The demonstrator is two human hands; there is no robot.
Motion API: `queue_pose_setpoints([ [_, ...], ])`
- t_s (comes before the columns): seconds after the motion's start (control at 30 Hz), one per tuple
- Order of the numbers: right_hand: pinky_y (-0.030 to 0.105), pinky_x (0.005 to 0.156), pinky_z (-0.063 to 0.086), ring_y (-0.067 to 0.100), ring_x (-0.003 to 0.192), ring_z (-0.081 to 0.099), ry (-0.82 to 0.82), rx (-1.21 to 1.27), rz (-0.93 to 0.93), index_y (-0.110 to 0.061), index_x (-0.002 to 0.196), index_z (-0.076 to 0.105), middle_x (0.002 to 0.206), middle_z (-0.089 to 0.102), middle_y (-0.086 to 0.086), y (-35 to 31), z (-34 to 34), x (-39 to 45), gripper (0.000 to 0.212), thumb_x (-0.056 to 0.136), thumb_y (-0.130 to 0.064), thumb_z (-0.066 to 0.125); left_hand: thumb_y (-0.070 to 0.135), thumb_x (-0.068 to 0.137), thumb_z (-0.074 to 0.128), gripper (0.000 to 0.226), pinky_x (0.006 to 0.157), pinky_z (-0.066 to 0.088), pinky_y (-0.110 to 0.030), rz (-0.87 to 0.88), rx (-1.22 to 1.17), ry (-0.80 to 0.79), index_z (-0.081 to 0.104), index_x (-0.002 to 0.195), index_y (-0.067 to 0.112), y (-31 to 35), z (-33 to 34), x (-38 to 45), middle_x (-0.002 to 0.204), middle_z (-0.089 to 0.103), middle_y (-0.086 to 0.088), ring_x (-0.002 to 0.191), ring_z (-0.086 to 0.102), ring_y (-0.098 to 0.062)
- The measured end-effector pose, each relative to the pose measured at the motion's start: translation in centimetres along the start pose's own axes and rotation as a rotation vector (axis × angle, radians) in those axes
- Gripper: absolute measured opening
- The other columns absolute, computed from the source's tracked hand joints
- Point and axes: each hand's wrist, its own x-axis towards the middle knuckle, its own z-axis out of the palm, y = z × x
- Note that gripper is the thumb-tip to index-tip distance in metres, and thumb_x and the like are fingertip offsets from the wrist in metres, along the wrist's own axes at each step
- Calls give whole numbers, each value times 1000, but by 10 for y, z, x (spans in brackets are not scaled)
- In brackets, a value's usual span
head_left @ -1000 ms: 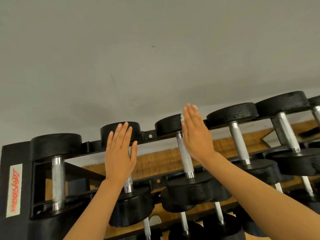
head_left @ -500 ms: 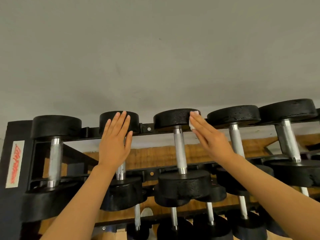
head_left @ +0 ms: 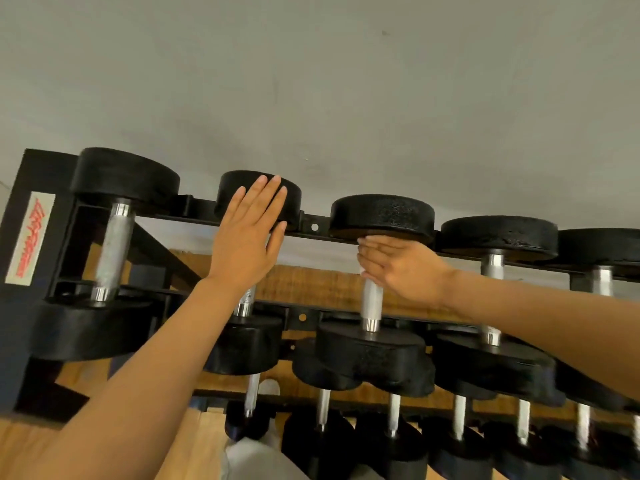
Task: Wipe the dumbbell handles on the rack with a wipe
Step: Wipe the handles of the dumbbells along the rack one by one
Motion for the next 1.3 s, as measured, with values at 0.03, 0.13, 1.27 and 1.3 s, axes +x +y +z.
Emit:
queue_pose_setpoints([
  [0.03, 40, 109, 36, 30, 111, 65, 13, -23, 13, -2, 110, 72, 112, 70, 16, -1, 0, 0, 35, 98, -21, 45, 33, 104, 34, 53, 124, 13, -44, -1, 2, 4, 36, 151, 8, 0, 1, 0, 159, 31, -9, 150, 20, -22],
  [0.13, 42, 114, 30, 31, 117, 61, 12, -6, 1, -6, 114, 70, 115, 69, 12, -15, 1, -11, 39, 98, -21, 38, 33, 104, 34, 53, 124, 11, -42, -2, 9, 28, 36, 151, 9, 0, 3, -1, 159, 31, -9, 150, 20, -22],
  [1.27, 39, 120, 15, 25, 132, 50, -113, 149, -230, -18, 136, 57, 133, 61, 6, -21, 2, -34, 44, 103, -34, 32, 31, 104, 35, 54, 124, 7, -40, 7, 5, 71, 33, 152, 8, -1, 7, -2, 160, 28, -10, 150, 19, -24],
  [1.3, 38, 120, 15, 24, 128, 53, -88, 140, -193, -16, 133, 60, 131, 63, 6, -15, 2, -29, 46, 104, -36, 30, 31, 104, 35, 54, 124, 7, -40, 7, 3, 73, 33, 152, 8, -1, 8, -2, 160, 29, -10, 150, 19, -24],
])
